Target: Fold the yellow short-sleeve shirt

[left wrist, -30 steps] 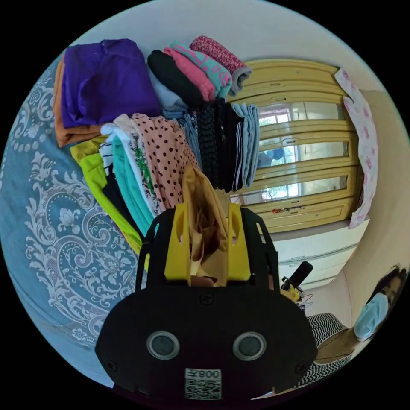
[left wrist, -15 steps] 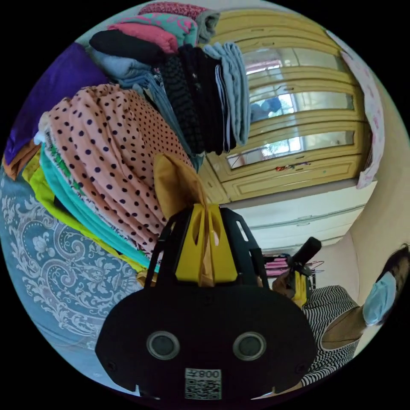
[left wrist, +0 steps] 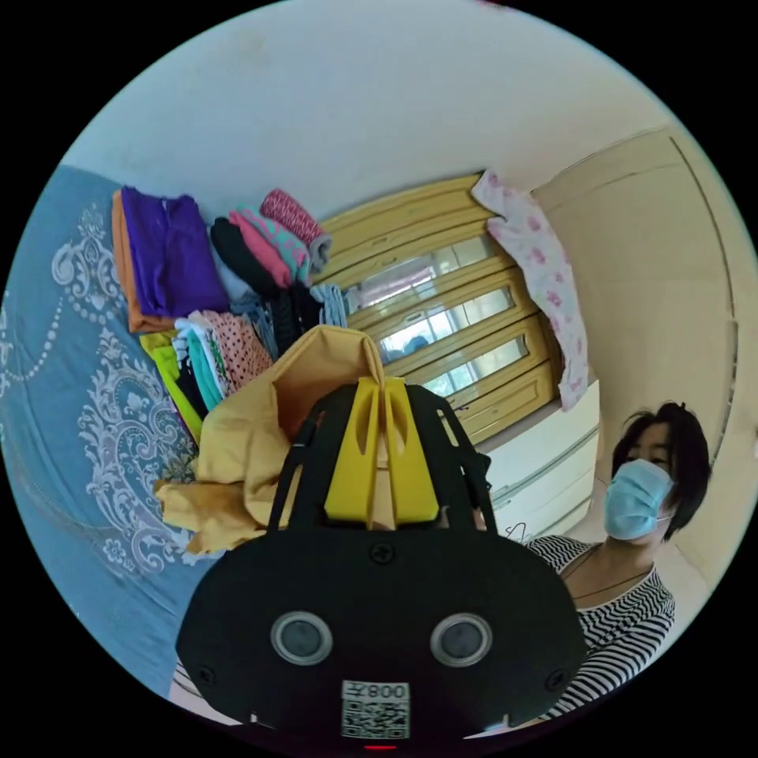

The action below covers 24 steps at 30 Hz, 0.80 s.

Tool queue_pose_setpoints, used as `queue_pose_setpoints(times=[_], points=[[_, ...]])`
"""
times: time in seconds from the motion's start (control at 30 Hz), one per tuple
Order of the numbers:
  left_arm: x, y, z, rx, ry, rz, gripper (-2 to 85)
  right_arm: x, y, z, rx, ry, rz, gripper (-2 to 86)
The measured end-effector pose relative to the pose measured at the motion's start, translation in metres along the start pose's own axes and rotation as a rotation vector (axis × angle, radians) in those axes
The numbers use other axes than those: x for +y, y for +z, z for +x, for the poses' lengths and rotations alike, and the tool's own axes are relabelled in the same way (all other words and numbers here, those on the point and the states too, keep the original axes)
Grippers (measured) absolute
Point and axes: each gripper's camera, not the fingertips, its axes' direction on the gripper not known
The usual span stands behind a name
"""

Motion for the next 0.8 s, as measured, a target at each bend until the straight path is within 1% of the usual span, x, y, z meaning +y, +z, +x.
queue_pose_setpoints(times=[0.13, 0.27, 0.53, 0.73, 0.8], points=[[0.068, -0.086, 0.035, -0.001, 0.108, 0.133, 1.0, -0.03, 0.005, -0.032, 0.003, -0.099, 0.008, 0.1], [0.124, -0.147, 0.07, -0.03, 0.238, 0.209, 1.1, -0.067, 0.019, -0.07, -0.013, -0.211, 0.019, 0.1], [0.251, -0.268, 0.154, -0.188, 0.583, 0.389, 1.1, -0.138, 0.057, -0.132, -0.08, -0.377, 0.026, 0.1], [0.33, -0.335, 0.205, -0.332, 0.813, 0.511, 1.1, -0.194, 0.095, -0.183, -0.133, -0.526, 0.021, 0.1], [0.35, -0.354, 0.216, -0.35, 0.87, 0.539, 1.1, -0.215, 0.113, -0.199, -0.165, -0.571, 0.024, 0.1]])
